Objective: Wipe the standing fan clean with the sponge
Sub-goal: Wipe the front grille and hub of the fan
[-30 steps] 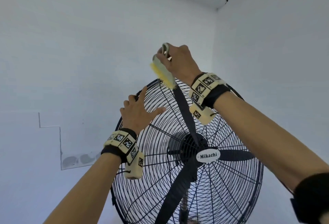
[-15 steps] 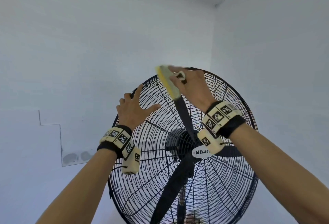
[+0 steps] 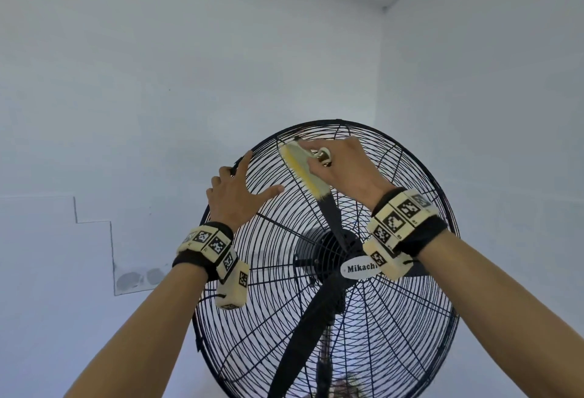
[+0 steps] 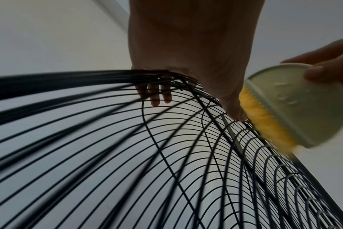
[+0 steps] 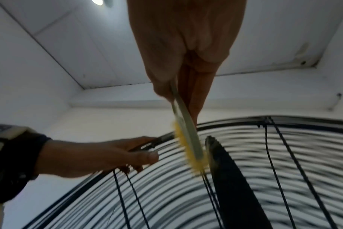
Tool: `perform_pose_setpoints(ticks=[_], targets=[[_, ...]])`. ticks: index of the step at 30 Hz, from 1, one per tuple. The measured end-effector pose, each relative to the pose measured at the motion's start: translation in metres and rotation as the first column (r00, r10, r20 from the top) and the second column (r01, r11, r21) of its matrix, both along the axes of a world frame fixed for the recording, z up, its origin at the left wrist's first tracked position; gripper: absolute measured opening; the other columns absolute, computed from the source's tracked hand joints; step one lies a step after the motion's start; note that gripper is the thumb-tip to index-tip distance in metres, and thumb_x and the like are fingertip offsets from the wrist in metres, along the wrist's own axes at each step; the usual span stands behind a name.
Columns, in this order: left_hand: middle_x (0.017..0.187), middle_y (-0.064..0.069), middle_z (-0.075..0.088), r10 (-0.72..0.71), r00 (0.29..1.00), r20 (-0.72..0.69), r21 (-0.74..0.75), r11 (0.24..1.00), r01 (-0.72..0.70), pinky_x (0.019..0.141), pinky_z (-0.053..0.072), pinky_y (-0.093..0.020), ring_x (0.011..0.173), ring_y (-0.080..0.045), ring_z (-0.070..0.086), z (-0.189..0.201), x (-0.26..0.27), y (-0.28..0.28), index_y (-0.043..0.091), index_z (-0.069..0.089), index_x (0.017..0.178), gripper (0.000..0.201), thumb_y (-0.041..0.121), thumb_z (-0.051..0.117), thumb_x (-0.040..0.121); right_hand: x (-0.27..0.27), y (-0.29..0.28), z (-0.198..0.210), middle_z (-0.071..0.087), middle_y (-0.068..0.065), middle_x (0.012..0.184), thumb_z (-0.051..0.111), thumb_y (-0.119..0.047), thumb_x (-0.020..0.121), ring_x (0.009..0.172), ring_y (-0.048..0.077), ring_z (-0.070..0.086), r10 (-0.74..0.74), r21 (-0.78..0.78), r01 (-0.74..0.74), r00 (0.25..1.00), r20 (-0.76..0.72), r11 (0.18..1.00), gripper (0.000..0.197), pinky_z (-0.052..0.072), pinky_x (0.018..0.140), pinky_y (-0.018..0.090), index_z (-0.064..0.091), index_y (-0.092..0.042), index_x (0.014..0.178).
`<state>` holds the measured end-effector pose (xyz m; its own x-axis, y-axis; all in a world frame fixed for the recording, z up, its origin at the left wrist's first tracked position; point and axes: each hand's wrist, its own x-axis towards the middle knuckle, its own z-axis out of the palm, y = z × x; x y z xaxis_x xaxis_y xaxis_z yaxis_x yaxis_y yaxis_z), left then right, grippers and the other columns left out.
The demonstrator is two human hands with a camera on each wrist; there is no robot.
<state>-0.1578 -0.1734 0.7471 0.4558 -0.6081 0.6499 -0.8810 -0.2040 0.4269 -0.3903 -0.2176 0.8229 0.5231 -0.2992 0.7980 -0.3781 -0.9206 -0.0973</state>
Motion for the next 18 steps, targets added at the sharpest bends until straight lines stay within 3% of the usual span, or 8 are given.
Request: perform_pose_setpoints(ticks=[3,5,8,10,12,14,16,18], targets=[[0.149,-0.019,0.041,-0.009,1.000,-0.006,-0.011,1.000,0.009,0.109,0.037,-0.059,0.133,-0.042,0.042,-0.001,-0.001,0.001,0.042,0.010,0.164,0.114,0.098,0.039,0.069,-0.008,0.004,0.006,0.065,-0.011,0.078,0.066,-0.022,0.093,0.061,-0.003,0.052,-0.019,0.029,0.020,1.000,-0.023,0.999,0.034,0.046,0.071,0.012,0.074,-0.020,0.126],[0.148,-0.019,0.040,0.005,1.000,-0.004,-0.039,0.999,-0.005,0.108,0.036,-0.059,0.134,-0.041,0.040,-0.003,-0.007,0.002,0.040,0.012,0.164,0.112,0.096,0.042,0.072,-0.011,0.005,-0.001,0.064,-0.012,0.077,0.060,-0.033,0.099,0.074,0.014,0.051,0.002,0.057,-0.008,0.995,0.099,0.998,0.037,0.045,0.086,0.023,0.067,-0.028,0.135],[0.149,-0.018,0.036,0.071,0.997,0.021,-0.077,0.995,-0.069,0.108,0.033,-0.057,0.136,-0.039,0.035,-0.011,-0.019,0.004,0.034,0.016,0.164,0.117,0.096,0.049,0.070,-0.014,-0.003,-0.027,0.072,-0.001,0.083,0.056,-0.039,0.105,0.066,0.018,0.058,0.015,0.083,-0.027,0.988,0.151,0.996,0.042,0.048,0.073,0.010,0.055,-0.032,0.146],[0.152,-0.017,0.033,0.100,0.995,0.014,-0.077,0.992,-0.099,0.109,0.032,-0.058,0.137,-0.040,0.033,-0.017,-0.023,0.004,0.031,0.015,0.164,0.125,0.097,0.053,0.065,-0.021,-0.005,-0.043,0.074,0.007,0.088,0.057,-0.037,0.104,0.058,0.023,0.063,0.002,0.113,-0.013,0.995,0.096,0.993,0.045,0.057,0.058,0.025,0.053,-0.032,0.148],[0.153,-0.018,0.032,0.106,0.994,-0.012,-0.083,0.991,-0.107,0.108,0.033,-0.058,0.136,-0.040,0.034,-0.021,-0.022,0.003,0.031,0.015,0.164,0.129,0.100,0.049,0.060,-0.030,-0.004,-0.049,0.073,0.007,0.101,0.063,-0.028,0.099,0.062,0.010,0.061,-0.030,0.175,0.023,0.999,0.039,0.984,0.045,0.050,0.055,0.013,0.058,-0.025,0.144],[0.154,-0.018,0.032,0.103,0.994,-0.021,-0.091,0.990,-0.104,0.109,0.033,-0.058,0.137,-0.041,0.034,-0.023,-0.021,0.004,0.031,0.015,0.164,0.131,0.101,0.044,0.058,-0.035,-0.002,-0.049,0.072,0.002,0.093,0.065,-0.021,0.097,0.064,-0.002,0.048,-0.029,0.181,0.029,1.000,-0.004,0.983,0.041,0.044,0.060,0.007,0.064,-0.019,0.138],[0.154,-0.018,0.033,0.103,0.995,-0.009,-0.104,0.989,-0.103,0.108,0.033,-0.059,0.137,-0.041,0.035,-0.025,-0.021,0.005,0.032,0.015,0.165,0.129,0.101,0.042,0.059,-0.033,0.000,-0.046,0.065,-0.002,0.074,0.061,-0.029,0.100,0.062,0.009,0.049,-0.020,0.155,0.011,0.998,0.053,0.988,0.039,0.049,0.065,0.021,0.063,-0.024,0.139],[0.155,-0.018,0.032,0.106,0.994,0.008,-0.112,0.988,-0.104,0.108,0.033,-0.060,0.137,-0.042,0.035,-0.027,-0.021,0.004,0.032,0.014,0.164,0.126,0.101,0.042,0.062,-0.029,0.003,-0.044,0.067,0.005,0.072,0.056,-0.039,0.104,0.061,0.026,0.058,0.010,0.128,-0.027,0.991,0.133,0.991,0.043,0.055,0.063,0.032,0.056,-0.029,0.145]])
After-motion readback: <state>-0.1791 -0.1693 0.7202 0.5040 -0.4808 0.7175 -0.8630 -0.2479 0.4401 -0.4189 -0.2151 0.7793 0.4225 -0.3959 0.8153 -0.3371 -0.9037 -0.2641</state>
